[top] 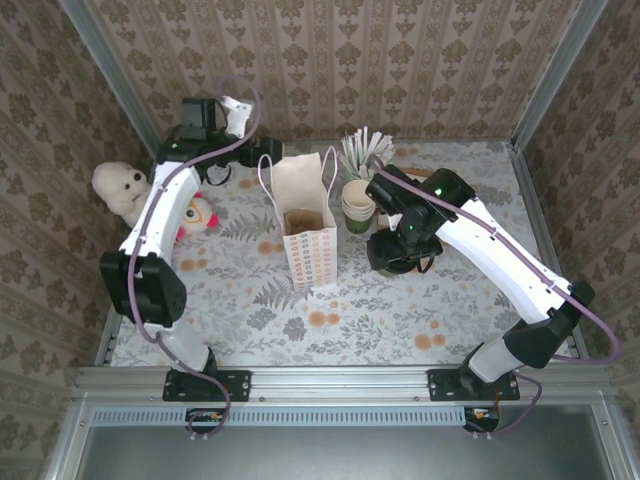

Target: Pack the takeout coffee

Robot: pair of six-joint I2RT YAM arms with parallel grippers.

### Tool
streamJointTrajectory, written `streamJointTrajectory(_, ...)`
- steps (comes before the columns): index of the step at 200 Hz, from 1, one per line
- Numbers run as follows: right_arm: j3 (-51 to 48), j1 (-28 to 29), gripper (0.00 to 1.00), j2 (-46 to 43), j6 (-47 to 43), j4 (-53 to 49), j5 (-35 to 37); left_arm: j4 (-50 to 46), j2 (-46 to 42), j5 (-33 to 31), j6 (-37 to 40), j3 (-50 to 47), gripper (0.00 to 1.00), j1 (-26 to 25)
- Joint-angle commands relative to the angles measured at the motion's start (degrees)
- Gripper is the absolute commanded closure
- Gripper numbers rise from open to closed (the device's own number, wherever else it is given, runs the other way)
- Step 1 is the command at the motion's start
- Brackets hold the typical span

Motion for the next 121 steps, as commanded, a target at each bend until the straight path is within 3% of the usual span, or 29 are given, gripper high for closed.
streamJointTrajectory(1, -0.2, 0.5, 0.41, -1.7, 0.3, -2.7, 1.6, -9.4, 3.1, 7.8, 14.9, 7.1, 0.10, -0.8)
streamJointTrajectory(55, 0.2, 1.2, 0.43, -2.4, 0.3, -2.2, 0.3, -20.0, 13.6, 7.8, 19.7, 19.0, 0.33, -1.6)
streamJointTrajectory(85, 3.7, 1.3, 0.44, -2.8, 0.2, -1.6, -3.2, -16.6, 13.2, 9.7, 14.4, 17.7, 0.59, -1.8)
streamJointTrajectory(121, 10.1, 2.5, 0.45, -1.3, -0.9, -3.2, -3.5, -9.9, 8.7, 7.6, 5.7, 10.9, 0.62, -3.2)
